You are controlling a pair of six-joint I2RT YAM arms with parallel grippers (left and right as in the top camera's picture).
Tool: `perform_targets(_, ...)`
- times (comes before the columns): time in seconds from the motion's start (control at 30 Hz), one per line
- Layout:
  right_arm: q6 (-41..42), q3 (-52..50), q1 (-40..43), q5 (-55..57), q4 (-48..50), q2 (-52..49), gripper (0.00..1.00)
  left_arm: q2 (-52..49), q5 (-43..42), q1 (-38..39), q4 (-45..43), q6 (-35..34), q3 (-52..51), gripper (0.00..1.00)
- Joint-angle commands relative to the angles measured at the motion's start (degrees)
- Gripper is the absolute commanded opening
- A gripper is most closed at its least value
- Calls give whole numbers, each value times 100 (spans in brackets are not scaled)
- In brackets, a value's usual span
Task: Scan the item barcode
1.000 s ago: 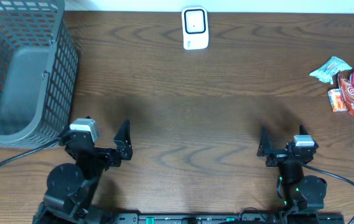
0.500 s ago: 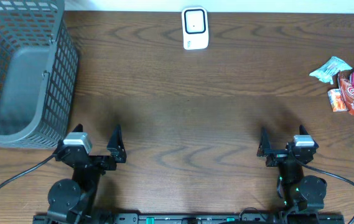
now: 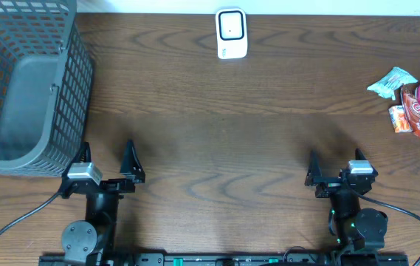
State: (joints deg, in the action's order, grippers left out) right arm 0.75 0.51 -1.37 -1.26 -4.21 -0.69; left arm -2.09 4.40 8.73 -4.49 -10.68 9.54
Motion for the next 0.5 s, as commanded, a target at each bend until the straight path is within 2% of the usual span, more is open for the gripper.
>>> perform_targets(0.0,-39,-20,-46,31,-9,37,99,208,-66,-144,-326,-101,-308,98)
perform_targets(0.33,-39,-20,-46,31,-9,37,99,201,-343,-411,-1266,-46,-940,98)
perform_targets(0.47,-39,-20,-46,31,-9,37,99,201,-752,-540,-1207,426,-931,98)
